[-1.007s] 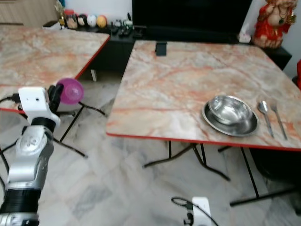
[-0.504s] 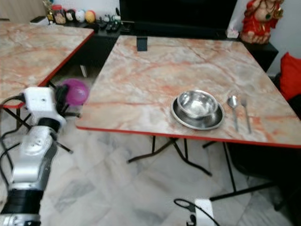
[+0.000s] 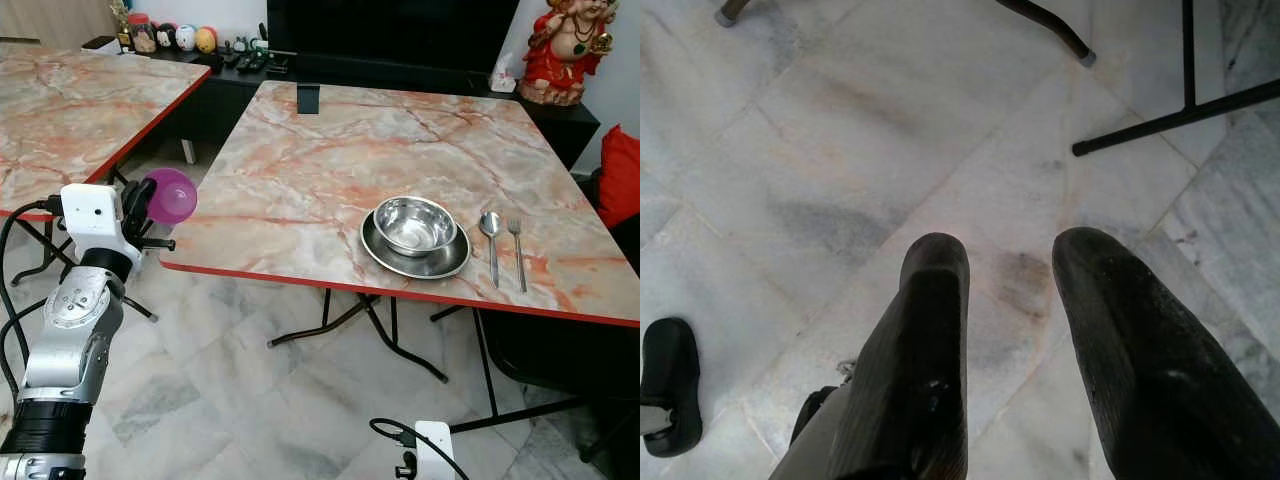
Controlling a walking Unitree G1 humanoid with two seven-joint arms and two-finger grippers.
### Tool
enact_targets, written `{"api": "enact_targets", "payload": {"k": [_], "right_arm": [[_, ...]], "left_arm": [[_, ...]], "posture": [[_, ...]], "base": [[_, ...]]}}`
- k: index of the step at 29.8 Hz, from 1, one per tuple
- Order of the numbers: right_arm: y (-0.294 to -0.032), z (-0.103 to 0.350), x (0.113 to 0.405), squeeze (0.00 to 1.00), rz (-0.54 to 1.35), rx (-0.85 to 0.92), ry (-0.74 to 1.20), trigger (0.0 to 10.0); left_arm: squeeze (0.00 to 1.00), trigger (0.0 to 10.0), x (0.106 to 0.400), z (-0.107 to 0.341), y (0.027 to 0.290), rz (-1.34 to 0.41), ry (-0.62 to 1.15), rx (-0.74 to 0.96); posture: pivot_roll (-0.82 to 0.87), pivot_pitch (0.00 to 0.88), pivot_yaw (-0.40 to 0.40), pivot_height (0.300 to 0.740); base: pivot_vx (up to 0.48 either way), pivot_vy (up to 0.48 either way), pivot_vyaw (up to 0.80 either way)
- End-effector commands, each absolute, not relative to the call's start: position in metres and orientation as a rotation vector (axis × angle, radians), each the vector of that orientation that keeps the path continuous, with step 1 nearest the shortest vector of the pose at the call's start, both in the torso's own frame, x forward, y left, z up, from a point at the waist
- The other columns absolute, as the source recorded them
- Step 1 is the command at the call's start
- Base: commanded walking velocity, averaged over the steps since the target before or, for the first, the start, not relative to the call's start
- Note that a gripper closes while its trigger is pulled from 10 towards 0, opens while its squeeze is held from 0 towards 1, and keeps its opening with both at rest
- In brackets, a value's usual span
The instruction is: Setting the table
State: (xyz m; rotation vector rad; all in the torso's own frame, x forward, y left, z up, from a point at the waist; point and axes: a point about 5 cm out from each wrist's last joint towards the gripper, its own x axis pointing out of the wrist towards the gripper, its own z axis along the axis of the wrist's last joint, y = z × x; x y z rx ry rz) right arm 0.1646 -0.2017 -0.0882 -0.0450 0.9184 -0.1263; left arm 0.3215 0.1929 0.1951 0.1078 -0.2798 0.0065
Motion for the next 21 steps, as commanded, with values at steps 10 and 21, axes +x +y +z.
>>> {"api": "enact_targets", "payload": {"k": [10,21], "right_arm": [[-0.2035,-0.0872,0.1655,0.00,-0.131,-0.045,0.906,10.0],[-0.2025,-0.0876,0.1648,0.00,-0.128,-0.046,0.908,10.0]], "left_arm": [[0.00,10.0,0.3232,0.2008,0.1908,-0.003,-0.290,0.096],[0.00,10.0,0.3244,0.2015,0.1877,-0.015,-0.294,0.091]], "posture": [[0.11,0.000,-0.047,0.728],[0.10,0.000,-0.043,0.728]], "base": [[0.174,0.000,-0.27],[0.318,0.000,0.00]]}}
